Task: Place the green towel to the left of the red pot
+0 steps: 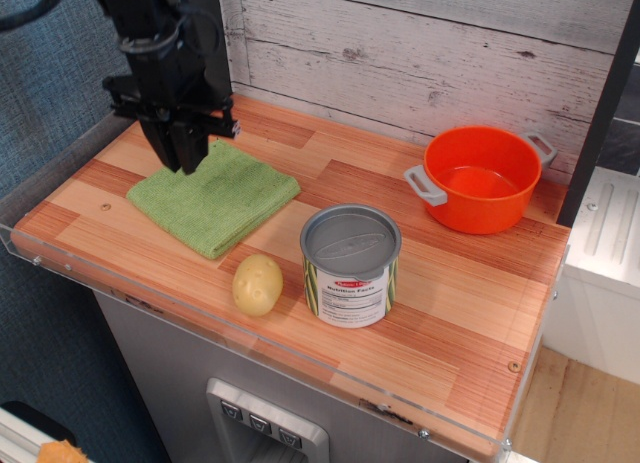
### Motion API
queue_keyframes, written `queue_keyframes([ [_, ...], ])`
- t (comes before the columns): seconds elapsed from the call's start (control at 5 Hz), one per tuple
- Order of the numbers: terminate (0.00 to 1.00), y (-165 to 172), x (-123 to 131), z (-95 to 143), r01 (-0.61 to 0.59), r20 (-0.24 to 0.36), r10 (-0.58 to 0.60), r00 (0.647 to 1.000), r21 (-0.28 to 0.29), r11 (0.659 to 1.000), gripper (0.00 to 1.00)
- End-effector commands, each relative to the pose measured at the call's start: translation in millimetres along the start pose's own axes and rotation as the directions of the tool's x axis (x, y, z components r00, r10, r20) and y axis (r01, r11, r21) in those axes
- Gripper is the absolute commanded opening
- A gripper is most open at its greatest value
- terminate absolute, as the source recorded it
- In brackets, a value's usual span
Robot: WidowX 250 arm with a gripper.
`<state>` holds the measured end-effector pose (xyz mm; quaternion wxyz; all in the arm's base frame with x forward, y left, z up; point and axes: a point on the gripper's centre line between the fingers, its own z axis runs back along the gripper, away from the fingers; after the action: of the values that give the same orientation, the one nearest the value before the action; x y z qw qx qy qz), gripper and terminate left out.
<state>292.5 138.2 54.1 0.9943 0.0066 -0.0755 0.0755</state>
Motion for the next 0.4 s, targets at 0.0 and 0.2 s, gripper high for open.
queue_keyframes([
  [0.0,0.00,8.3,7.1,-21.0,0.035,0.022,-0.035,0.999,0.003,0.999,0.00],
  [0.2,0.00,-1.4,10.8,-31.8,-0.003,0.000,0.003,1.000,0.010,1.000,0.00],
])
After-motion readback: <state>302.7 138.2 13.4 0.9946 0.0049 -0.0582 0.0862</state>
